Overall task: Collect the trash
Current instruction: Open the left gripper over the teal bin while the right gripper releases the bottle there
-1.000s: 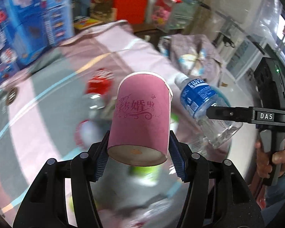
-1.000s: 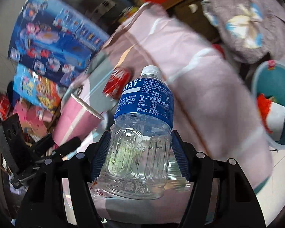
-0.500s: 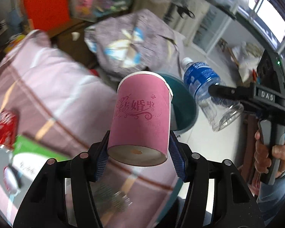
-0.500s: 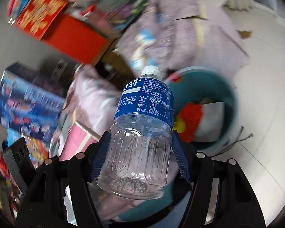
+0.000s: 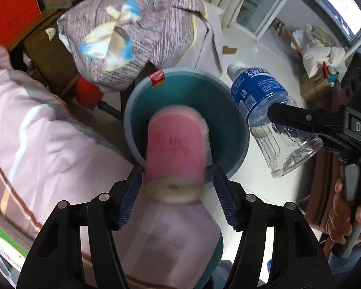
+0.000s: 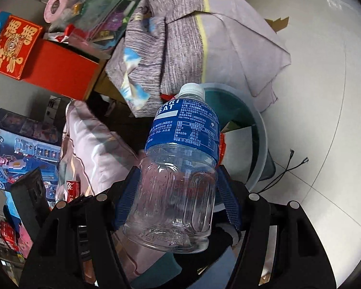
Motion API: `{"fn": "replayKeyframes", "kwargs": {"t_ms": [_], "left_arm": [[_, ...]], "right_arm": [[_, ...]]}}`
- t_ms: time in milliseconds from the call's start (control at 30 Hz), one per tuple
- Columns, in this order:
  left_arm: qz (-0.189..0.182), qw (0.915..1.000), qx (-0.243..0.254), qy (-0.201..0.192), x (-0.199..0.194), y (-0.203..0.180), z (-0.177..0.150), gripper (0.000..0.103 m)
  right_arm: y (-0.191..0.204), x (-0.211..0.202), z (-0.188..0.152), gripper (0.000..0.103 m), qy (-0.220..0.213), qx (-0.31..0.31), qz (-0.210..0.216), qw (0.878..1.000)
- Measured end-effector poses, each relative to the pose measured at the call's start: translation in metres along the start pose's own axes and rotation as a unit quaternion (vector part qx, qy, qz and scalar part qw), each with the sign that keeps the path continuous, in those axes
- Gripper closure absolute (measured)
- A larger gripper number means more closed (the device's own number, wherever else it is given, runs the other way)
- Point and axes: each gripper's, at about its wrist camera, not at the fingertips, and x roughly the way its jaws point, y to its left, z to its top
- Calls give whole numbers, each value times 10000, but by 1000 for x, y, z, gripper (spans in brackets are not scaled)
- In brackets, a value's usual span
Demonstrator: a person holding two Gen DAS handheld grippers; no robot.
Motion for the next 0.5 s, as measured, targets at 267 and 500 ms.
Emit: {"fn": "replayKeyframes", "kwargs": {"t_ms": [267,500], "left_arm": [[-39,9999,-110,20,7,5,-1,21],[-48,9998,-151,-80,0,10,-4,15]], "right_arm": [[-4,15,8,41,137,52,-91,9999],[-3,26,10,41,253,68,-165,9995]]}}
